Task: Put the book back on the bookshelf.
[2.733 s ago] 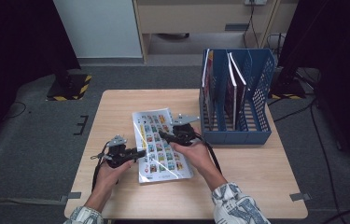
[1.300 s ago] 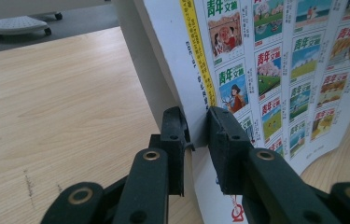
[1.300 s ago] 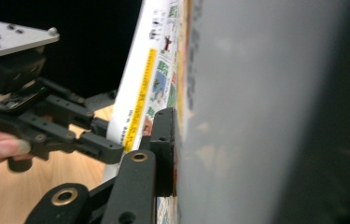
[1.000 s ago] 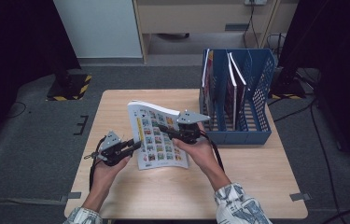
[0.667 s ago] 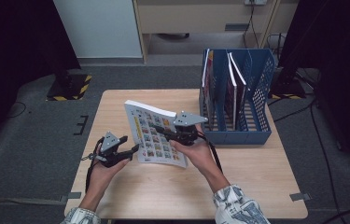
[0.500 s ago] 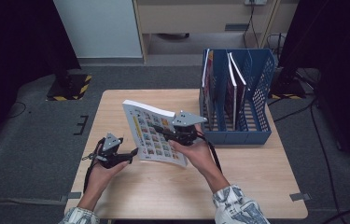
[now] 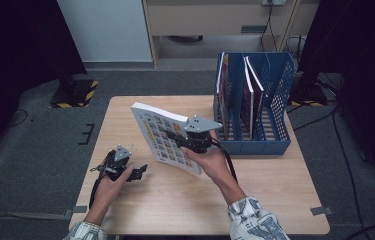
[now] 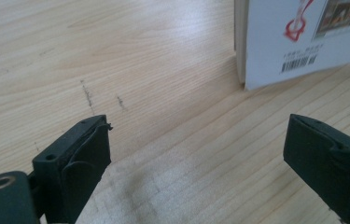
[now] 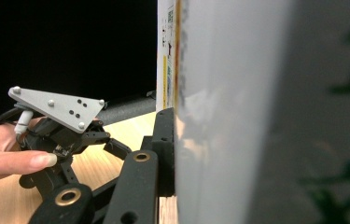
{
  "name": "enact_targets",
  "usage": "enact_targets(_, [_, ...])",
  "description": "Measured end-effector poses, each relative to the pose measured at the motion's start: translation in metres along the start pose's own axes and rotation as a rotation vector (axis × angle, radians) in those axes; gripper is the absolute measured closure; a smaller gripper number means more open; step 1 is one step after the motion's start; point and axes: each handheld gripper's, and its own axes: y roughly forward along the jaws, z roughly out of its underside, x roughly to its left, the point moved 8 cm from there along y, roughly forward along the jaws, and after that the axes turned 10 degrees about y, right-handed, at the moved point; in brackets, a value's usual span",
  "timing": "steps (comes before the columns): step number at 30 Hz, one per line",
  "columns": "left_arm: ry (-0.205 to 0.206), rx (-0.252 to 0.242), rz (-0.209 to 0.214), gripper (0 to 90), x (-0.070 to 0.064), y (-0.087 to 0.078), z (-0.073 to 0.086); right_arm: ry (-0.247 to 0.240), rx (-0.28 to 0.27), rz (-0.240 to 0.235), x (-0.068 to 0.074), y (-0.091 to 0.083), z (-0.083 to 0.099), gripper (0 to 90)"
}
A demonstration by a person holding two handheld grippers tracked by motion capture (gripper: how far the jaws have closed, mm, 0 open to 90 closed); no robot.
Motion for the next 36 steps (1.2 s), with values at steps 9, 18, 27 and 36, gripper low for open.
enact_targets(9, [-0.012,0.066,0.014,5.8,-0.002,0.008,0.011,0.013,-0.019,0.020,-0.007,-0.010,-0.006,73.8])
enact_targets(18, [-0.028,0.095,0.017,4.7,-0.002,0.012,0.017,0.023,-0.041,0.035,-0.013,-0.021,-0.012,73.8])
enact_targets(27, [-0.035,0.112,0.021,4.3,-0.003,0.015,0.019,0.027,-0.053,0.046,-0.018,-0.030,-0.016,73.9])
enact_targets(36, [-0.033,0.111,0.022,3.3,-0.003,0.015,0.019,0.029,-0.062,0.057,-0.021,-0.039,-0.017,73.8])
